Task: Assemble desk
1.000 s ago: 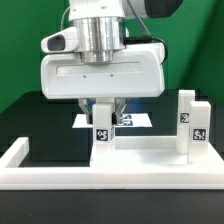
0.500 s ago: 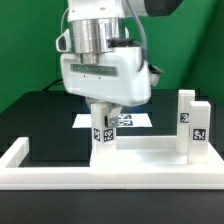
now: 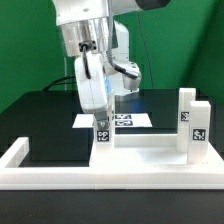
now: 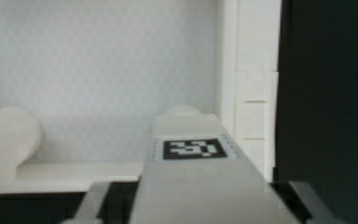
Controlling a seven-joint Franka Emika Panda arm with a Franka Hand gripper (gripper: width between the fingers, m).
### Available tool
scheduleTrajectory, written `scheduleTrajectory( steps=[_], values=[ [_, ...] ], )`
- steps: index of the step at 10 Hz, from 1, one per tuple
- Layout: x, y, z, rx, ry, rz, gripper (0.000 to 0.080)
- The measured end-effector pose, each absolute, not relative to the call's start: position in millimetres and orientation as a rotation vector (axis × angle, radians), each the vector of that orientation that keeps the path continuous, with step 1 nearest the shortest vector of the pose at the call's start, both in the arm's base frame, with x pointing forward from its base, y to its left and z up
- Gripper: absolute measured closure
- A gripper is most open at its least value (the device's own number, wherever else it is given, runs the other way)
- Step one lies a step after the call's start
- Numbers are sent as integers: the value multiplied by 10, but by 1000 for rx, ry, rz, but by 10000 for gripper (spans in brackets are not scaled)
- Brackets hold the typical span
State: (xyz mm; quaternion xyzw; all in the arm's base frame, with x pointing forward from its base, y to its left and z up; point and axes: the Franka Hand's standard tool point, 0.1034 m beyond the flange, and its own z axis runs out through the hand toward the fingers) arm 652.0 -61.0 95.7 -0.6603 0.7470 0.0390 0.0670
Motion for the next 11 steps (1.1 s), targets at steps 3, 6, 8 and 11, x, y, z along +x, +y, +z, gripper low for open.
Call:
scheduleTrajectory(
  steps=[3, 6, 8, 11],
  values=[
    [6510, -619, 954, -1776, 2408, 121, 509],
    [6484, -627, 961, -1688, 2498, 110, 499],
    [6477, -625, 945, -1694, 2495, 112, 389],
    [6502, -575, 1063, -1692, 2474, 106, 171]
  ],
)
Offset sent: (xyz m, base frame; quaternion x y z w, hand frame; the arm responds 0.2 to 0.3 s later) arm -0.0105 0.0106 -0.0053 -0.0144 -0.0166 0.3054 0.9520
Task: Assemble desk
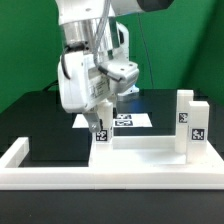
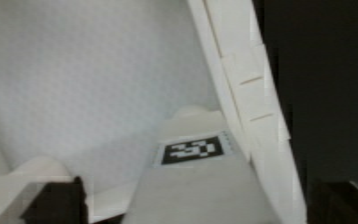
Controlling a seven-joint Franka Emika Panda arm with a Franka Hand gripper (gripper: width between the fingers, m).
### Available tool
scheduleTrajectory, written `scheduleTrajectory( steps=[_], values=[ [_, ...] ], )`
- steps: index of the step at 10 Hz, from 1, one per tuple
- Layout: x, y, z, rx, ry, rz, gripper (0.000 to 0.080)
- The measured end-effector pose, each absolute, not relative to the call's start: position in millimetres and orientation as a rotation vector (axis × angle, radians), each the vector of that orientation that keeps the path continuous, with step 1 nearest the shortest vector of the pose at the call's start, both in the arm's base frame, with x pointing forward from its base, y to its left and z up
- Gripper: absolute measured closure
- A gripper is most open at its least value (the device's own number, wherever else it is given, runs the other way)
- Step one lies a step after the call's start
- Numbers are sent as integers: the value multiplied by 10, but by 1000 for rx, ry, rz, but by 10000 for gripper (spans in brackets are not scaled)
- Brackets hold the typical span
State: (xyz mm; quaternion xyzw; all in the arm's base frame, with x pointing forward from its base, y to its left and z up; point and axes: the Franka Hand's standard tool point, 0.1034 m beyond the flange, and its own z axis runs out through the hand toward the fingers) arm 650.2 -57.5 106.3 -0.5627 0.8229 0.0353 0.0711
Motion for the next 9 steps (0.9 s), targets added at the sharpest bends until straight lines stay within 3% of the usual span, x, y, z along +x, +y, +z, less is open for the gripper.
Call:
scheduleTrajectory(
  steps=[3, 4, 9],
  values=[
    [6574, -467, 1658, -1649, 2402, 68, 151],
    [6622, -464, 1779, -1642, 2386, 54, 150],
    [6683, -465, 1817, -1651, 2375, 50, 150]
  ],
)
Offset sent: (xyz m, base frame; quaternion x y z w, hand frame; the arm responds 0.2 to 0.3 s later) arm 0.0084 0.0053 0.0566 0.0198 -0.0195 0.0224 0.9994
